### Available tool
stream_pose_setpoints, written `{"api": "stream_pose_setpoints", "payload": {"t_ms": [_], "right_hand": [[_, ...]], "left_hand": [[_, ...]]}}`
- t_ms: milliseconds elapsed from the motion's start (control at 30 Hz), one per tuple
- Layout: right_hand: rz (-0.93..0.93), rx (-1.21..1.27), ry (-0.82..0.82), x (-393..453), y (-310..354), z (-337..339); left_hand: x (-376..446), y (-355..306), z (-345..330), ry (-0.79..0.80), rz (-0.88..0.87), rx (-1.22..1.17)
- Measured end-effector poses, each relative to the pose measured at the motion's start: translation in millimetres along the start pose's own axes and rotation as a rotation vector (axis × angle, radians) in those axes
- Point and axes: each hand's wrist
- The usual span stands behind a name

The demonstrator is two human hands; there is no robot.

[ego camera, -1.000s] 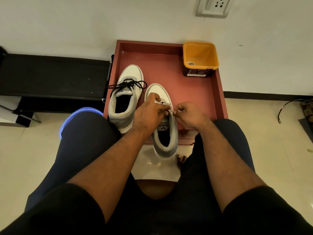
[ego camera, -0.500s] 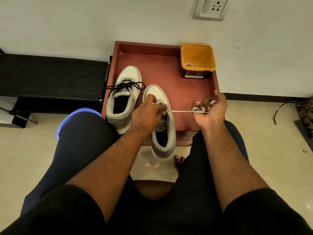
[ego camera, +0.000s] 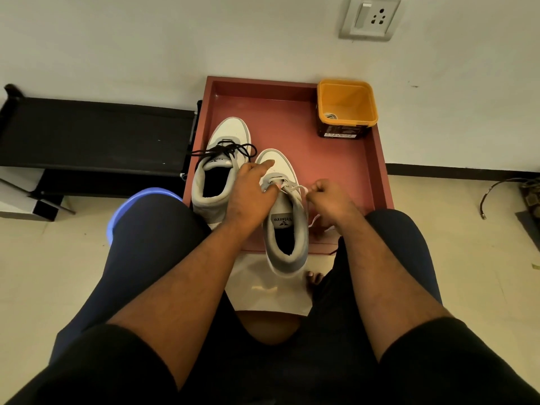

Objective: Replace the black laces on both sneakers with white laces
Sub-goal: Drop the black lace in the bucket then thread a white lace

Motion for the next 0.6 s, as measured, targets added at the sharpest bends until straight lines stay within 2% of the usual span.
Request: {"api": "stream_pose_setpoints", "payload": {"t_ms": [67, 100, 167, 233, 300, 433, 500, 600], "right_hand": [[0.089, 0.355, -0.037, -11.3, 10.1, 8.9], [0.128, 0.581, 0.002, -13.4, 12.5, 13.9], [0.182, 1.006, 0.244, -22.2, 18.1, 24.7], [0.239, 1.259, 0.470, -25.0, 16.6, 30.0], [0.296, 1.307, 0.540, -25.8, 15.4, 29.0], [0.271, 1.316, 0.392, -26.3, 20.3, 23.2], [0.227, 1.280, 0.299, -25.0, 21.8, 22.7], [0.211, 1.221, 0.273, -24.2, 22.1, 20.6]], "left_hand": [[0.5, -5.7, 7.0, -0.050, 0.080, -0.162], [-0.3, -11.0, 10.8, -0.040, 0.133, -0.282], [-4.7, -23.0, 17.8, 0.051, 0.249, -0.503], [-9.4, -32.1, 20.4, 0.190, 0.360, -0.692], [-13.9, -36.7, 17.1, 0.313, 0.429, -0.815], [-25.2, -40.4, 2.6, 0.469, 0.451, -0.806], [-29.2, -38.7, -3.8, 0.471, 0.404, -0.759], [-31.6, -36.8, -5.2, 0.432, 0.326, -0.644]]}}
Point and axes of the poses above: each hand's wrist, its own x-axis towards the middle knuckle, its own z-axis out of the back of the hand, y = z × x, and after that the axes turned 4 degrees about -z, right-handed
